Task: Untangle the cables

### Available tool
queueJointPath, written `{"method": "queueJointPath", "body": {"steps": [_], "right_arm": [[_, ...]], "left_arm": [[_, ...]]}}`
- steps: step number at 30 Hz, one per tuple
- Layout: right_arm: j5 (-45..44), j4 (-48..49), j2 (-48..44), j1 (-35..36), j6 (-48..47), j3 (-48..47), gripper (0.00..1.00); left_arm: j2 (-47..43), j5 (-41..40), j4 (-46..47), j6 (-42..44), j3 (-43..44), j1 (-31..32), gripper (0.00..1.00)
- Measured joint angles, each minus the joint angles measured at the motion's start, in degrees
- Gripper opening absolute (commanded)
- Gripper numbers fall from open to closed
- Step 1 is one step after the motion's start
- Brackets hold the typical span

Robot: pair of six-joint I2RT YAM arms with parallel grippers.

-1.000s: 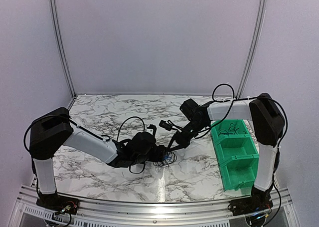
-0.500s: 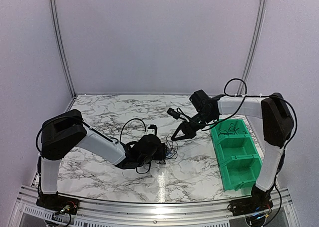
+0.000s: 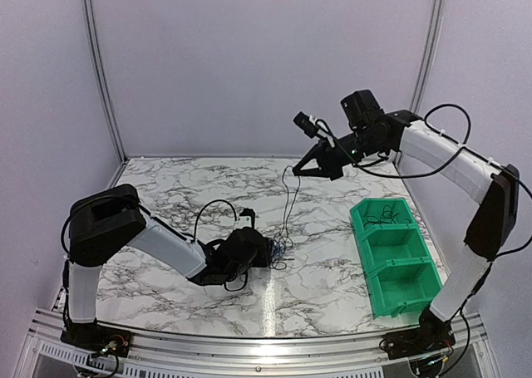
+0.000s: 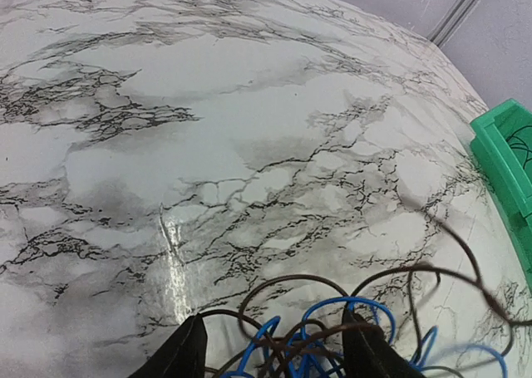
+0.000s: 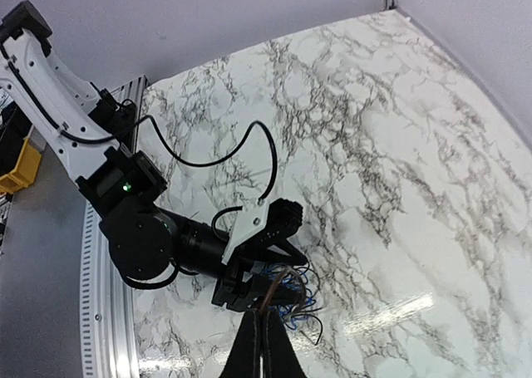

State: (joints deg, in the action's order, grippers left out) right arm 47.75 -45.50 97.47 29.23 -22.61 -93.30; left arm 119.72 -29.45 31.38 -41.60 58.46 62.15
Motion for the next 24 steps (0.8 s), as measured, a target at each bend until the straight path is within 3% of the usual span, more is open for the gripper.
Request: {"method": "queueJointPath", "body": {"steps": [6, 9, 17, 24], "right_arm": [[-2.91, -2.82, -2.32, -0.33, -0.35, -12.15, 0.00], [-4.52, -3.17, -4.66, -0.85, -1.05, -13.75, 0.00], [-6.32, -3.93, -6.82, -2.21, -1.79, -12.94, 0.00], [-7.91, -4.04, -9.35, -2.49, -2.78, -6.34, 0.00]], "left_arm": [[0.31, -0.66, 3.23, 0.52, -1.42, 0.00, 0.57], [0.24, -0.63, 3.80, 1.44, -1.81, 0.00, 0.57], [-3.32, -0.59, 1.46, 6.01, -4.87, 0.00, 0.65], [-14.38, 0.96, -2.62, 13.88, -5.25, -0.24, 0.74]]}}
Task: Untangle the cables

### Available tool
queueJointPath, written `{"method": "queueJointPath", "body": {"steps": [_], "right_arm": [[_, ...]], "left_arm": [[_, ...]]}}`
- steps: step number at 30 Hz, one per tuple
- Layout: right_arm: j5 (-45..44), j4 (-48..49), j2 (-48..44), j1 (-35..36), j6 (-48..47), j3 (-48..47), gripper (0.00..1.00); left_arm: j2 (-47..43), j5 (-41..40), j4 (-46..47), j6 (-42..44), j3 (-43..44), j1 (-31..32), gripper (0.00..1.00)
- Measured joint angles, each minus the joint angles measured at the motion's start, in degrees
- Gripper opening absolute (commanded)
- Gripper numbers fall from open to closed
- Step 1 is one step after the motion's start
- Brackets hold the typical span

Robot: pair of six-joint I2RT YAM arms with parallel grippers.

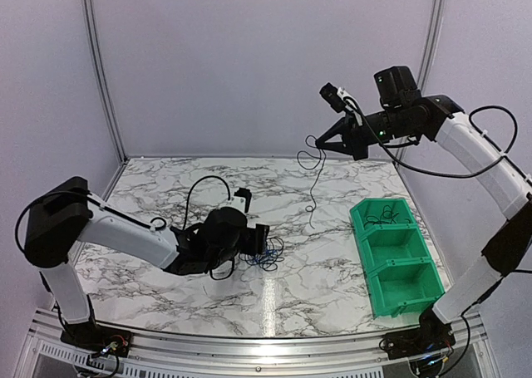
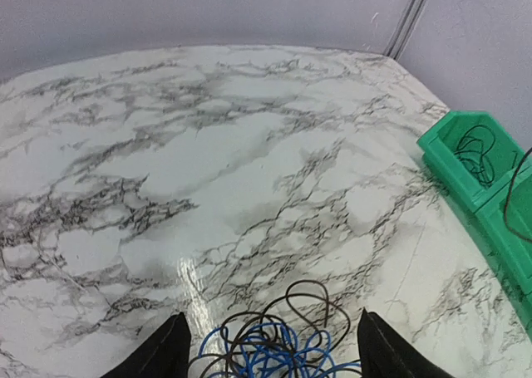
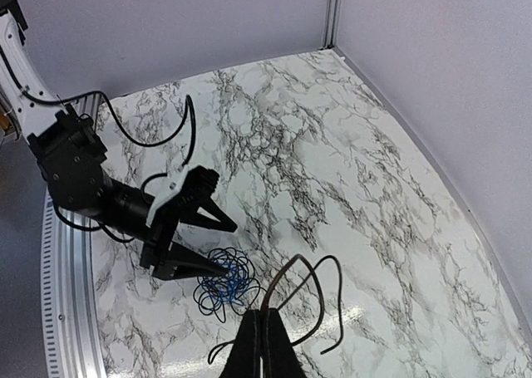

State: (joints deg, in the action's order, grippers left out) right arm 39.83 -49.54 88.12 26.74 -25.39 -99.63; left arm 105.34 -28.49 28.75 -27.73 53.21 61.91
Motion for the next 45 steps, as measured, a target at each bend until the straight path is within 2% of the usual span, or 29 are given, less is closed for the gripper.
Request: {"method": "queueJointPath", "body": {"steps": [4, 7, 12, 17, 26, 36, 45], "right_arm": [[-0.63, 0.15, -1.55, -0.74, -0.17, 3.21, 0.00], [-0.90, 0.55, -3.04, -1.68, -0.22, 5.33, 0.00], [-0.96, 1.22, -5.86, -4.55, -0.55, 9.90, 0.00], [-0.72, 1.95, -7.82, -8.94, -1.29, 14.82, 0.00], [-0.04, -1.03, -11.10, -16.46, -6.80, 20.13, 0.00], [-1.11, -8.44, -14.84, -25.94, -15.28, 23.69, 0.00], [-9.27, -14.16, -15.13, -31.26, -22.93, 25.05, 0.00]], "left_arm": [[-6.75, 0.92, -5.20, 4.52, 3.80, -0.35, 0.77], [-9.92, 2.25, -13.64, 7.39, 10.51, -1.27, 0.78], [-11.54, 6.01, -23.67, 8.52, 17.94, -5.01, 0.79], [-13.70, 8.59, -29.09, 9.44, 19.21, -9.57, 0.79], [-15.06, 7.52, -32.02, 9.75, 12.68, -11.15, 0.80], [-15.06, 8.20, -32.48, 9.97, 12.59, -11.26, 0.80], [-15.04, 7.43, -32.52, 10.27, 12.59, -11.26, 0.81]]}}
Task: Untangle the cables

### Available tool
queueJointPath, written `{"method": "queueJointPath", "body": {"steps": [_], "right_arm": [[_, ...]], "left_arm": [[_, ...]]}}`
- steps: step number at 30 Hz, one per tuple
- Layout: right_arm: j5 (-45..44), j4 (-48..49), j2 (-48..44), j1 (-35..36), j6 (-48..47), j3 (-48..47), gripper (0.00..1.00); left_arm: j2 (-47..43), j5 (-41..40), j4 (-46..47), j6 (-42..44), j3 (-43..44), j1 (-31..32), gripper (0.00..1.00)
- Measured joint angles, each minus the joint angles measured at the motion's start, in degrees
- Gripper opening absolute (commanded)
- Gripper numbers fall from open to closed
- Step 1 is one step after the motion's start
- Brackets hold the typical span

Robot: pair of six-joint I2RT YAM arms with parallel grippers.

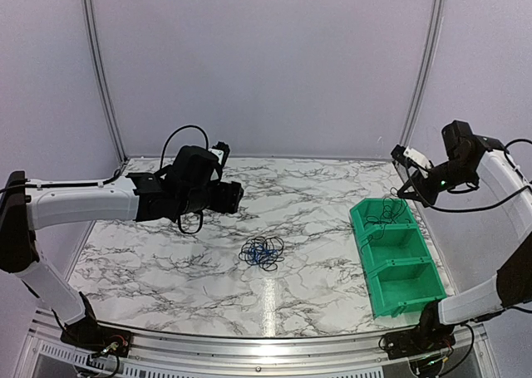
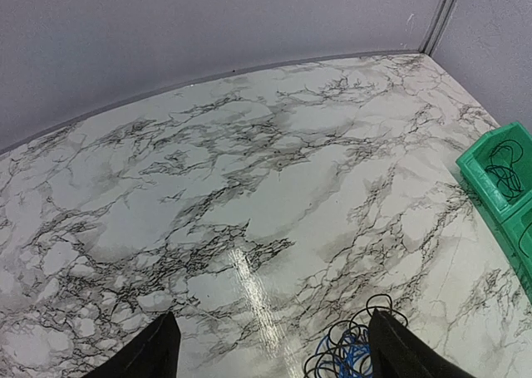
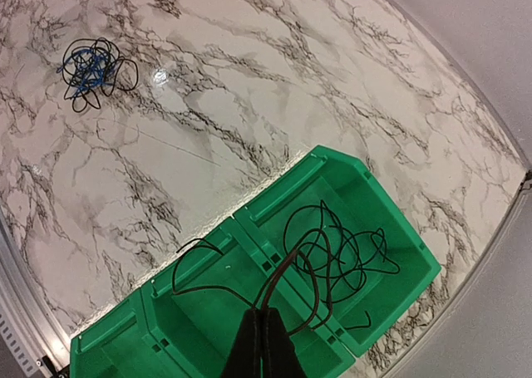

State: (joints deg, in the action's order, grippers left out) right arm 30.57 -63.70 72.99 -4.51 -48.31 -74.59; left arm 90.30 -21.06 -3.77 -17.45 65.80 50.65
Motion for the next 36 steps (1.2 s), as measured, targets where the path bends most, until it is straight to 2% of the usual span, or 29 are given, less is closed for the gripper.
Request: {"method": "queueJointPath", "body": {"steps": [13, 22, 36], "right_arm": [[-7.54, -8.26, -1.03, -0.20, -6.88, 0.76, 0.00], [-11.74, -11.32, -2.80, -0.22, -9.14, -11.21, 0.00], [-12.63, -10.99, -4.39, -0.22, -10.21, 4.39, 0.00]], "left_arm": [[0.00, -0.46, -0.48, 0.17, 0.00, 0.00, 0.81], [0.07, -0.46, -0.76, 0.39, 0.02, -0.09, 0.81], [0.07, -0.44, -0.87, 0.37, 0.02, -0.09, 0.81]]}}
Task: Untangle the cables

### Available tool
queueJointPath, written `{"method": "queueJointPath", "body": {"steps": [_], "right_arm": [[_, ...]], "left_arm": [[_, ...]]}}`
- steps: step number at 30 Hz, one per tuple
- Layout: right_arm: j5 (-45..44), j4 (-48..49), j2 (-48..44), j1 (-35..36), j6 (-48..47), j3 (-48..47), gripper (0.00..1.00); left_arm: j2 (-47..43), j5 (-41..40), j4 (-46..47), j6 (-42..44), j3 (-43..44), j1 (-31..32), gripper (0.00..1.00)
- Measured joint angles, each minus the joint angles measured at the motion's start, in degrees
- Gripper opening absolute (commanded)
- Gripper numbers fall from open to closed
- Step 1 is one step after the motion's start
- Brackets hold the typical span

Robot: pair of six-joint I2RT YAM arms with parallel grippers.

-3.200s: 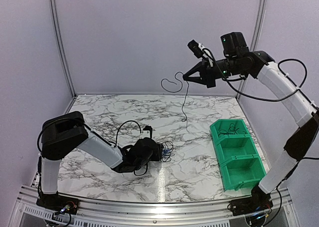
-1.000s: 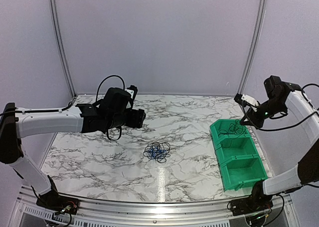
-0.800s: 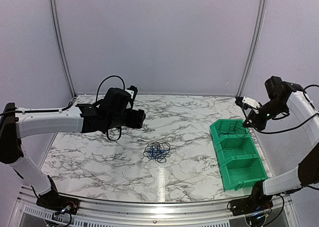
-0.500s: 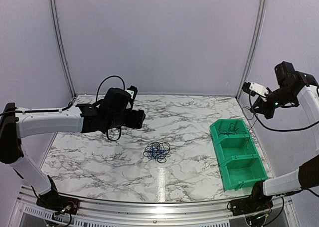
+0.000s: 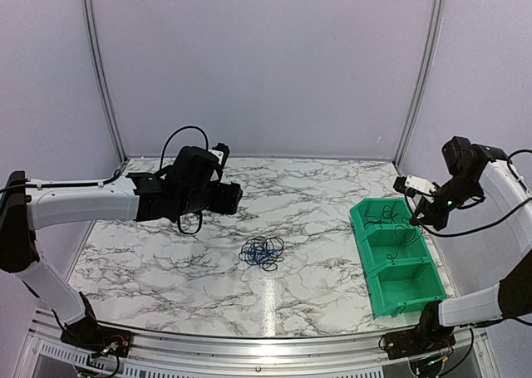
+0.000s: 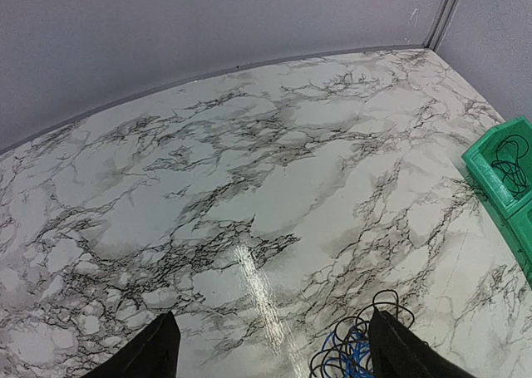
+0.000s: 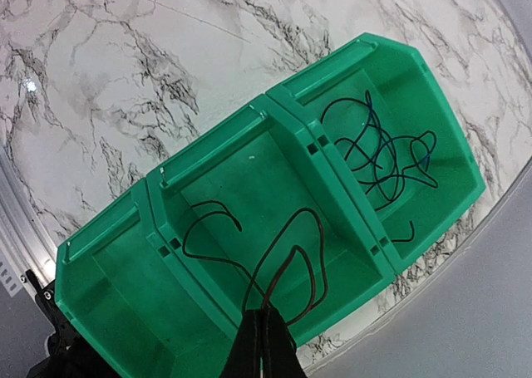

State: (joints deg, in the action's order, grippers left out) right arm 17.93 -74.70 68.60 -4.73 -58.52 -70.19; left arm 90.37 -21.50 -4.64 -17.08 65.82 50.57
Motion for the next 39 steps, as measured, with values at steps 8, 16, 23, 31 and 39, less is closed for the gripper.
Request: {"method": "queueJointPath", "body": {"steps": [8, 16, 23, 31, 39], "right_arm": [[-0.07, 1.42, 3.19, 0.00, 0.04, 5.51, 0.00], [-0.39, 6.91, 6.88, 0.00, 1.84, 10.27, 0.09], [-1.38, 10.99, 7.17, 0.00, 4.37, 11.10, 0.34], [0.07, 10.84, 6.36, 0.00, 6.23, 6.80, 0.37], [5.92, 15.30, 4.79, 8.20, 11.45, 5.22, 0.35]], "left_arm": [[0.00, 0.02, 0.00, 0.00, 0.00, 0.00, 0.81], [0.00, 0.02, -0.02, 0.00, 0.00, 0.00, 0.81], [0.00, 0.17, -0.07, 0.00, 0.00, 0.00, 0.81], [0.13, 0.52, -0.24, 0.00, 0.00, 0.00, 0.81], [1.33, 1.64, -1.01, 0.13, 1.01, 0.00, 0.73]]}}
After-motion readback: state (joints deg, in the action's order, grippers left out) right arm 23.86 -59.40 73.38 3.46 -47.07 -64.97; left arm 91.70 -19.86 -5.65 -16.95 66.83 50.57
